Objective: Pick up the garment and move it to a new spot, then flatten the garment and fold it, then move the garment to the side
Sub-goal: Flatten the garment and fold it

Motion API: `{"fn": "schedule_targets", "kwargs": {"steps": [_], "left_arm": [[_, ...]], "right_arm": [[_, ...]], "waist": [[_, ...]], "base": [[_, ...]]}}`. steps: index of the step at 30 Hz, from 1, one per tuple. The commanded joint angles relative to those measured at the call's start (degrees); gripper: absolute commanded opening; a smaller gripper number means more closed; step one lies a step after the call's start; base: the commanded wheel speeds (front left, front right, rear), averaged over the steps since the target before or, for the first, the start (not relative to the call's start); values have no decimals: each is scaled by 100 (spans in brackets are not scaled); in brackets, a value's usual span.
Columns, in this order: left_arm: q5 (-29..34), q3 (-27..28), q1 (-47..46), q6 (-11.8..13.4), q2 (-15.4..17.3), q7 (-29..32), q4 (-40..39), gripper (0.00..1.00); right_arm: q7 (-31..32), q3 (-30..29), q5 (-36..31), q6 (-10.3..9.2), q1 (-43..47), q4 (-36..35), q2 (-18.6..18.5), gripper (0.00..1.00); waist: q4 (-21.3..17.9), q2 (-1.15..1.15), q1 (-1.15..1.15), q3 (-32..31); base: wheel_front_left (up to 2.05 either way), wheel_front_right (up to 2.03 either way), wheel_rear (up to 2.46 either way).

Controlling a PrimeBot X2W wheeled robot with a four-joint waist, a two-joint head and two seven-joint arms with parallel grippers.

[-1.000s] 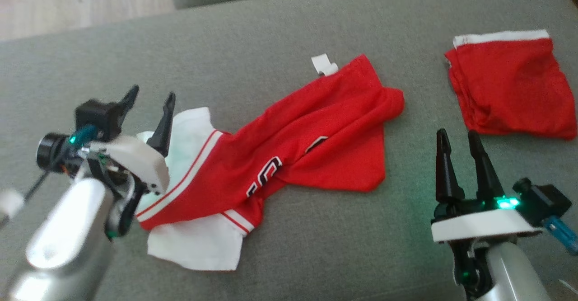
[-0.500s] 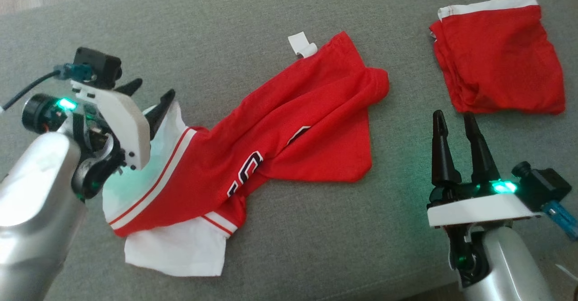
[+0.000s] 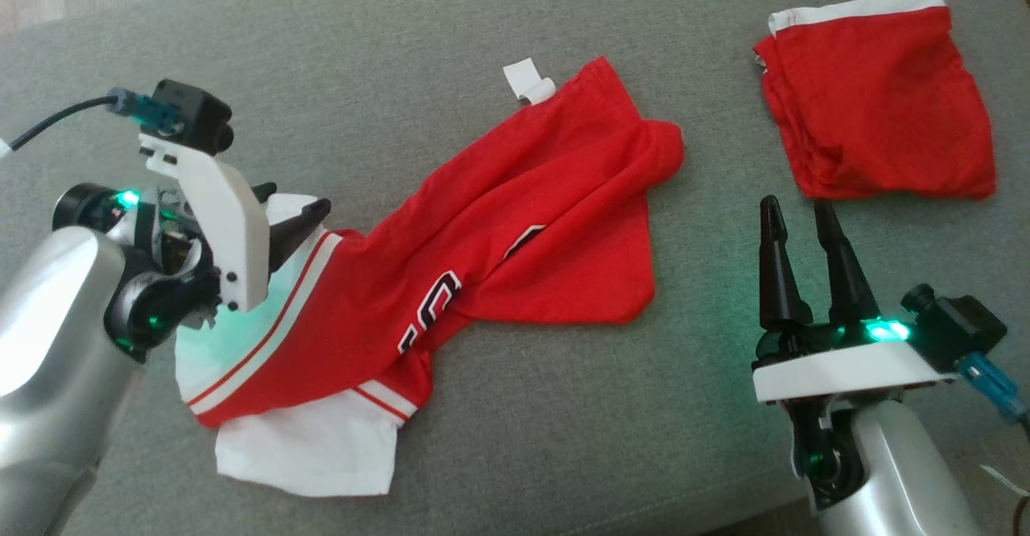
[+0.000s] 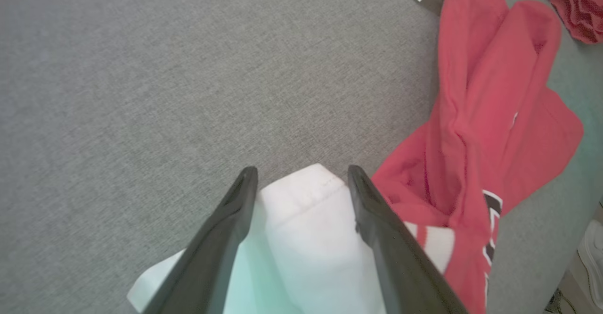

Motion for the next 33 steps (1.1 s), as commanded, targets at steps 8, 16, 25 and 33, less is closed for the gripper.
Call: {"fn": "schedule_targets", "kwargs": {"steps": [8,16,25,33], "left_arm": [[-32,38,-308,67,398,489,-510,100],[4,-134,-208,92,540,732,-700,0],[301,54,-470,84,579,93,-710,0],[1086,314,-1069,269,604,-987,-418,0]], "right_arm": [[-61,151,76,-4,-117,-88,-17,100],[-61,194,91,-4,-121,-67,-17,100],[-61,209,95,-4,-97,-23,-17,100],[-61,271,97,-4,-94,-39,-17,100]], "waist": [[-63,0,0,-76],[-75,0,0,-122],[-97,0,0,-209],[-187,0,0,-211]], "base": [[0,0,0],[0,0,0],[0,0,0],[0,0,0]]}}
